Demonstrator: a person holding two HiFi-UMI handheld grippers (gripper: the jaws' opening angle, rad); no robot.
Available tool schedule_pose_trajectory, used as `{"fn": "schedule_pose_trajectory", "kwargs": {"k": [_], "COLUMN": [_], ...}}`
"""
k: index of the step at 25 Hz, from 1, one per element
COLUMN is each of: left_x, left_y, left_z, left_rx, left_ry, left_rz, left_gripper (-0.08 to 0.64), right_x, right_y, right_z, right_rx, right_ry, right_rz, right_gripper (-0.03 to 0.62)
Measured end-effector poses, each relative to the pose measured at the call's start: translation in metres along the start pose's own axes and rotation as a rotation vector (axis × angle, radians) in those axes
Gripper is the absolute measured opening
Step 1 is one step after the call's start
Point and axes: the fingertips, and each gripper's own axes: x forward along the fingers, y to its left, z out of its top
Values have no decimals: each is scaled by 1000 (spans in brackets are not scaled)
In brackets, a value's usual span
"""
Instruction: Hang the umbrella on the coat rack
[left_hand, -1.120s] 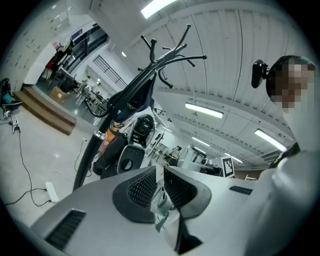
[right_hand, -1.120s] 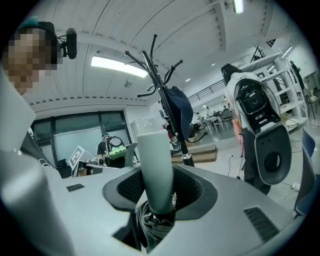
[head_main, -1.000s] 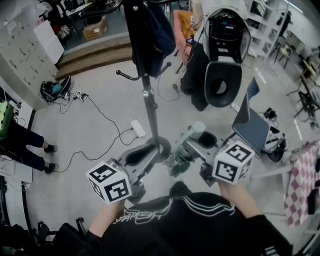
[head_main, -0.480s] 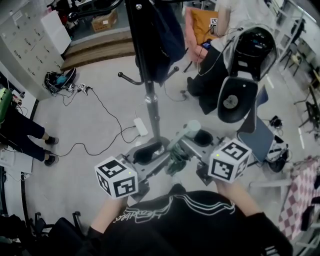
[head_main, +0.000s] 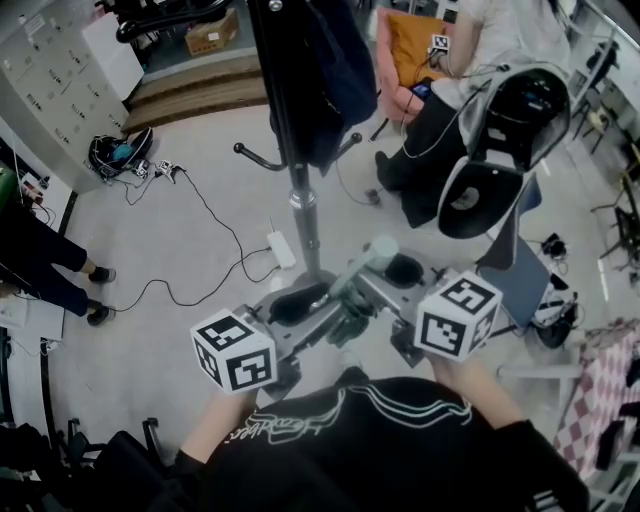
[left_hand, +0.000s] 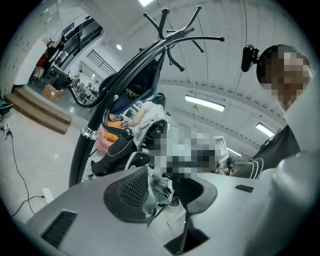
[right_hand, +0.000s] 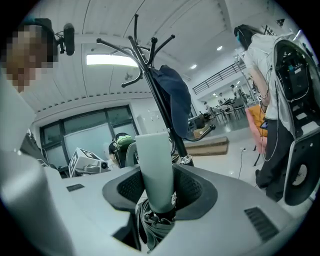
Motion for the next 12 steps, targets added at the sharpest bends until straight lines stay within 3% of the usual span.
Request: {"fn": "schedule_pose_trajectory", "kwargs": {"k": [12], "left_x": [-3], "left_y": [12], "left_z": [3], "left_rx": [-34], "left_ry": [-17], "left_rz": [10], "left_gripper": [46], "right_x": [13], "right_y": [-3], "right_z": [-3], "right_rx": [9], "right_ry": [19], "right_rz": [20], "right_gripper": [164]}}
